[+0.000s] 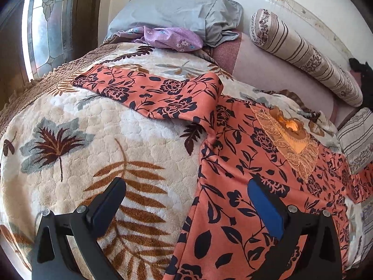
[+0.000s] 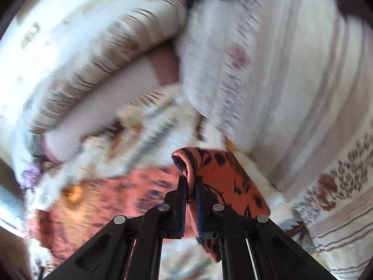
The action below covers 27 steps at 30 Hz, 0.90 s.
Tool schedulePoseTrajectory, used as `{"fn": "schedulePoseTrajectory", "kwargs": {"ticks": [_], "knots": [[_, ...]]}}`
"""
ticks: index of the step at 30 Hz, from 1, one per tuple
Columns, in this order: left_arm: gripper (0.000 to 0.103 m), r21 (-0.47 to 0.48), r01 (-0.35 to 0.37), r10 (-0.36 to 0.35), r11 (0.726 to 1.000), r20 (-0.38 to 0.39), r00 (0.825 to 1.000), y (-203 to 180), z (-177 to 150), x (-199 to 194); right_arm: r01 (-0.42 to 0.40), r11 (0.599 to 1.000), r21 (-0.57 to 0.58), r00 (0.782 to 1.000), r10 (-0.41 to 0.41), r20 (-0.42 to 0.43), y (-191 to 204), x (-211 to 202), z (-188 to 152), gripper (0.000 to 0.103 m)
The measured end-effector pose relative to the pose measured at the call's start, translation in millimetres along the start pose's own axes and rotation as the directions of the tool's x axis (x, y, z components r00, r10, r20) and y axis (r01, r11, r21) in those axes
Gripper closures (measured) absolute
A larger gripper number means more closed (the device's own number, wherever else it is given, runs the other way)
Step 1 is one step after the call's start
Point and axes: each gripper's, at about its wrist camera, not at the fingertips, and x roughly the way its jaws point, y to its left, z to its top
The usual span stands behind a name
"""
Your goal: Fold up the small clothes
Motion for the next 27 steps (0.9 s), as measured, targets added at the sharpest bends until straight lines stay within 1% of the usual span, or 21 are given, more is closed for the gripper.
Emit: {"fn": "schedulePoseTrajectory", "kwargs": {"ticks": [2,3,5,7,8,9,10,11,12,13,14,15,16,17,18,19,21,22,25,27], "knots": [[0.0,-0.036,0.026,-0.026,0.999,0.004,1.0,8,2,-4,-0.097,0.994,-0.043,0.995,0.098,0.02,54,-20,6,0.096],[0.0,-0.056,0.042,-0.042,0.998,0.003,0.999,12,3,-6,-0.151,0.987,-0.059,0.988,0.152,0.019,82,-27,6,0.096],[0.0,-0.096,0.068,-0.069,0.993,0.001,0.998,20,4,-8,-0.249,0.965,-0.083,0.968,0.25,0.008,137,-38,0,0.096],[0.0,-0.133,0.088,-0.088,0.987,0.001,0.996,27,4,-9,-0.318,0.94,-0.124,0.948,0.319,-0.016,191,-38,-14,0.096],[0.0,-0.145,0.093,-0.093,0.985,0.002,0.996,30,5,-10,-0.352,0.928,-0.122,0.936,0.35,-0.04,214,-33,-24,0.096],[0.0,-0.153,0.095,-0.096,0.984,0.004,0.995,31,5,-10,-0.389,0.914,-0.113,0.921,0.383,-0.073,234,-22,-36,0.093],[0.0,-0.156,0.097,-0.097,0.983,0.006,0.995,32,5,-10,-0.429,0.898,-0.102,0.902,0.418,-0.112,252,-8,-50,0.092],[0.0,-0.157,0.097,-0.097,0.983,0.009,0.995,33,5,-11,-0.471,0.879,-0.08,0.875,0.454,-0.166,267,11,-66,0.092],[0.0,-0.156,0.097,-0.096,0.983,0.012,0.995,33,6,-11,-0.501,0.864,-0.048,0.848,0.479,-0.227,278,35,-84,0.087],[0.0,-0.151,0.096,-0.095,0.984,0.015,0.995,32,6,-11,-0.518,0.855,-0.025,0.822,0.489,-0.293,287,60,-103,0.061],[0.0,-0.143,0.093,-0.091,0.985,0.015,0.996,31,5,-11,-0.511,0.859,-0.032,0.809,0.468,-0.356,294,83,-124,0.035],[0.0,-0.136,0.088,-0.087,0.987,0.01,0.996,30,5,-9,-0.492,0.869,-0.051,0.816,0.44,-0.376,296,101,-142,0.012],[0.0,-0.132,0.089,-0.089,0.987,0.004,0.996,29,4,-8,-0.469,0.881,-0.058,0.823,0.413,-0.389,290,114,-159,0.012],[0.0,-0.129,0.094,-0.095,0.987,-0.001,0.996,29,3,-7,-0.451,0.892,-0.038,0.819,0.397,-0.414,281,123,-175,0.012],[0.0,-0.128,0.099,-0.1,0.987,-0.004,0.995,28,2,-7,-0.44,0.898,-0.007,0.817,0.396,-0.419,265,131,-184,0.012],[0.0,-0.126,0.101,-0.102,0.987,-0.003,0.995,27,1,-7,-0.43,0.903,0.016,0.822,0.399,-0.407,247,134,-192,0.012],[0.0,-0.121,0.107,-0.107,0.987,0.0,0.994,23,0,-5,-0.391,0.92,-0.006,0.852,0.359,-0.381,217,128,-204,0.012],[0.0,-0.119,0.117,-0.118,0.986,-0.001,0.993,20,-1,-4,-0.384,0.923,-0.02,0.86,0.35,-0.371,202,124,-206,0.012],[0.0,-0.099,0.178,-0.181,0.979,-0.018,0.983,8,-7,-1,-0.355,0.93,-0.09,0.897,0.312,-0.314,161,102,-207,0.012],[0.0,-0.072,0.225,-0.228,0.972,-0.025,0.973,-3,-12,-2,-0.352,0.93,-0.107,0.91,0.313,-0.271,136,86,-209,0.012]]}}
